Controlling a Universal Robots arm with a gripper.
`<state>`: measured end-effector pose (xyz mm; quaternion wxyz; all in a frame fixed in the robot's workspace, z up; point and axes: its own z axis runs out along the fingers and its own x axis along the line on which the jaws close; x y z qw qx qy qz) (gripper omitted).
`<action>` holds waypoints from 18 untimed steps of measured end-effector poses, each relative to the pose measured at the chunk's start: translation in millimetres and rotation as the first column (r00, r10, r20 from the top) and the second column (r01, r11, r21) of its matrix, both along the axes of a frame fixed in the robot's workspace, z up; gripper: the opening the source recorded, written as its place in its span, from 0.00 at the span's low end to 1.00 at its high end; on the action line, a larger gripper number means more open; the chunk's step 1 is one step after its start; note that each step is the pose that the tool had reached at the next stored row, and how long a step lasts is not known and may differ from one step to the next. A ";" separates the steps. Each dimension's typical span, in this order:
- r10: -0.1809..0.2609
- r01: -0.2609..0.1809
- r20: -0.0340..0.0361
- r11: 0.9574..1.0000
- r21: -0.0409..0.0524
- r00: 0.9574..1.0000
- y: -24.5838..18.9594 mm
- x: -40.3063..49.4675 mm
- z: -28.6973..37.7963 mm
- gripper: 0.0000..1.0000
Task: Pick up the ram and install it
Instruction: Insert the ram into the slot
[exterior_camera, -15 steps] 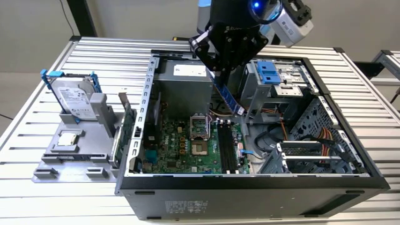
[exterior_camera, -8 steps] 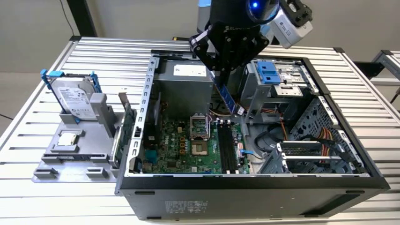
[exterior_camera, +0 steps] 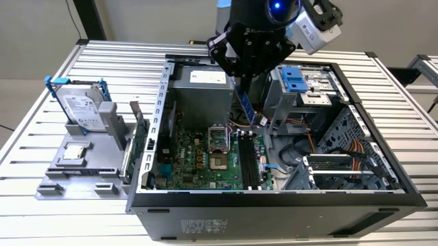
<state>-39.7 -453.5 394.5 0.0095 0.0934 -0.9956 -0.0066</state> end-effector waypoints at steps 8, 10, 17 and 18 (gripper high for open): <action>-0.063 0.063 0.000 0.998 0.000 0.998 0.0 0.0 0.0 0.00; -0.077 0.077 0.000 0.997 0.000 0.997 0.0 0.0 0.0 0.00; -0.124 0.124 0.000 0.992 0.000 0.992 0.0 0.0 -0.1 0.00; -0.130 0.130 0.000 0.991 0.000 0.991 0.0 0.0 -0.1 0.00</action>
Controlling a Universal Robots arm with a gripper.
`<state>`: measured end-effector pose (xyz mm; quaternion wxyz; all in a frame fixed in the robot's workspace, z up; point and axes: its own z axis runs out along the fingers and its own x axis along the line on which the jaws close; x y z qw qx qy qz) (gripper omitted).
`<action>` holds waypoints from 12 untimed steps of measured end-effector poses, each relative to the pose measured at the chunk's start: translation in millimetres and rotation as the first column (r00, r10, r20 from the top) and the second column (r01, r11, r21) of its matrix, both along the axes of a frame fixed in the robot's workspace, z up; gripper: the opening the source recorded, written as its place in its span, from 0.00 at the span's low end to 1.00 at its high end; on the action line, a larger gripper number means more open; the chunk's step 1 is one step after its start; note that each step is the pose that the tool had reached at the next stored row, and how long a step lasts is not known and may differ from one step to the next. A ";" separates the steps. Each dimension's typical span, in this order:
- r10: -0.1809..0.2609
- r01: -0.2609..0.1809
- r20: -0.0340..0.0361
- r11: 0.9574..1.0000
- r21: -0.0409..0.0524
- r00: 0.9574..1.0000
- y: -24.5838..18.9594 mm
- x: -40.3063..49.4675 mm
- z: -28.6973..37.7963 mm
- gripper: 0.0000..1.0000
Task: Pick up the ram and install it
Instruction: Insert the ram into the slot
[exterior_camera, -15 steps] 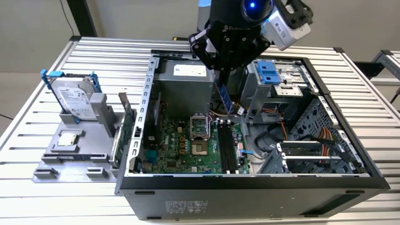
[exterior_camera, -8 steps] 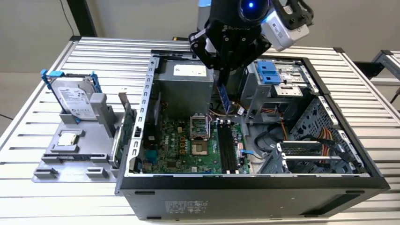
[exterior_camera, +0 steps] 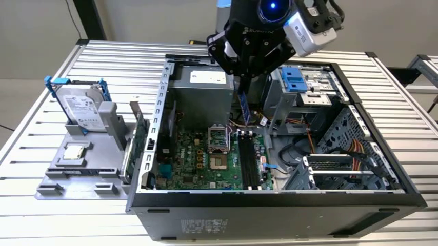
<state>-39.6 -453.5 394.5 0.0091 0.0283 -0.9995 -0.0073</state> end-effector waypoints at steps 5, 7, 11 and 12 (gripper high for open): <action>-0.028 0.028 0.000 1.000 0.000 1.000 0.0 0.0 0.0 0.00; -0.036 0.036 0.000 0.999 0.000 0.999 0.0 0.0 -0.1 0.00; -0.049 0.049 0.000 0.999 0.000 0.999 0.0 -0.1 -0.1 0.00; -0.053 0.053 0.000 0.999 0.000 0.999 0.0 -0.1 -0.1 0.00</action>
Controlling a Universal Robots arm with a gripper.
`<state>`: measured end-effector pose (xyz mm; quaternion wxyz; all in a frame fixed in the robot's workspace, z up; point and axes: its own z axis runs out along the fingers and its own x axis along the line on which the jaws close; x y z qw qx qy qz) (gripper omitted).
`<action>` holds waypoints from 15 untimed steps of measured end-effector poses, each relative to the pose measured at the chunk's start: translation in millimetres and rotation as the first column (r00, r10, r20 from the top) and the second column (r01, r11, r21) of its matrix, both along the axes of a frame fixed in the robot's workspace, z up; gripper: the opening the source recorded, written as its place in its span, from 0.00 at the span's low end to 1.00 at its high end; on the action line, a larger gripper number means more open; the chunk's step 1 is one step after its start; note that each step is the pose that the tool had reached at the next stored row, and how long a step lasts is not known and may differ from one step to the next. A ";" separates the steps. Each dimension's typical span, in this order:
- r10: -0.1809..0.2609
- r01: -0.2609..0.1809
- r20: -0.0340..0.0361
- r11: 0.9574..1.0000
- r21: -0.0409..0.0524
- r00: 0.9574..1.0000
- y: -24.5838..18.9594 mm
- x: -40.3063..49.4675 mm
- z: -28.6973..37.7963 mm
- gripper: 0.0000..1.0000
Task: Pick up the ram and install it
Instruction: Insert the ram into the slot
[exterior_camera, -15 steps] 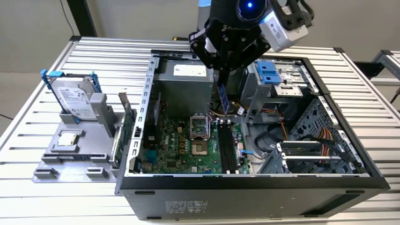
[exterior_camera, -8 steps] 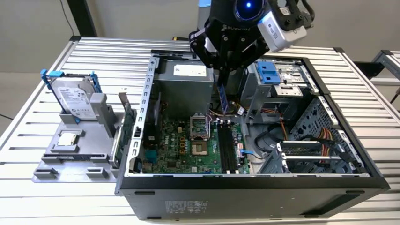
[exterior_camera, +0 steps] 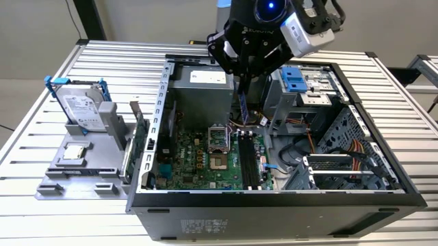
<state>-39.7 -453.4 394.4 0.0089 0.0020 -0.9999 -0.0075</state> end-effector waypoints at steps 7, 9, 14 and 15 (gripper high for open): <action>-0.008 0.008 0.000 1.000 0.000 1.000 0.0 0.3 0.0 0.00; -0.008 0.008 0.000 1.000 0.000 1.000 0.0 1.9 -0.2 0.00; -0.009 0.009 0.000 1.000 0.000 1.000 0.0 9.3 -1.0 0.00; -0.009 0.009 0.000 1.000 0.000 1.000 0.0 11.1 -1.2 0.00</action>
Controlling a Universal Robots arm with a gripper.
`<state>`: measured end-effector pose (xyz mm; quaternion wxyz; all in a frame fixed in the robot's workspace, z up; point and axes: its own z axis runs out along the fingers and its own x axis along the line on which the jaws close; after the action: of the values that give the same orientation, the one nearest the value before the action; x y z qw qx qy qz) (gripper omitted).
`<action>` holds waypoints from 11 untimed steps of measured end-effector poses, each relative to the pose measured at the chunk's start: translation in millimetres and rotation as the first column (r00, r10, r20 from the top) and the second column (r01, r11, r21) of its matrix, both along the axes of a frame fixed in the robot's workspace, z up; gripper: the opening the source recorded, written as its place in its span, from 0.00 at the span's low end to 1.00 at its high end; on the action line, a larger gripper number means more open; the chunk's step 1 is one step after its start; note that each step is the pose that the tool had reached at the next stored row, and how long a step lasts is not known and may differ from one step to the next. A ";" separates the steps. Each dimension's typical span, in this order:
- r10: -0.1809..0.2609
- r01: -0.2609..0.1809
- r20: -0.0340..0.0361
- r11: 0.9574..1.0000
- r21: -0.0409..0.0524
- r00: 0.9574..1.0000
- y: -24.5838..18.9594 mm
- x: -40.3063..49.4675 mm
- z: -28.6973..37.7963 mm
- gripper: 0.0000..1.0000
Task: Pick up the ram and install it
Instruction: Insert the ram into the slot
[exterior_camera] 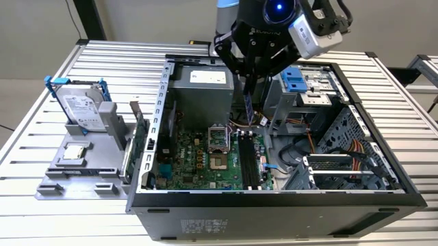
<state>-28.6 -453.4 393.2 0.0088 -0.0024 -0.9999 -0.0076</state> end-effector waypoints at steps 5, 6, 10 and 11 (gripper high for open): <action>0.000 0.000 0.000 1.000 0.000 1.000 0.0 8.4 -1.2 0.00; 0.000 0.000 0.000 1.000 0.000 1.000 0.0 9.8 -1.5 0.00; 0.000 0.000 0.000 1.000 0.000 1.000 0.0 16.7 -2.6 0.00; 0.000 0.000 0.000 1.000 0.000 1.000 0.0 18.3 -3.0 0.00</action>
<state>-10.3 -453.4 390.1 0.0089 -0.0024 -0.9999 -0.0074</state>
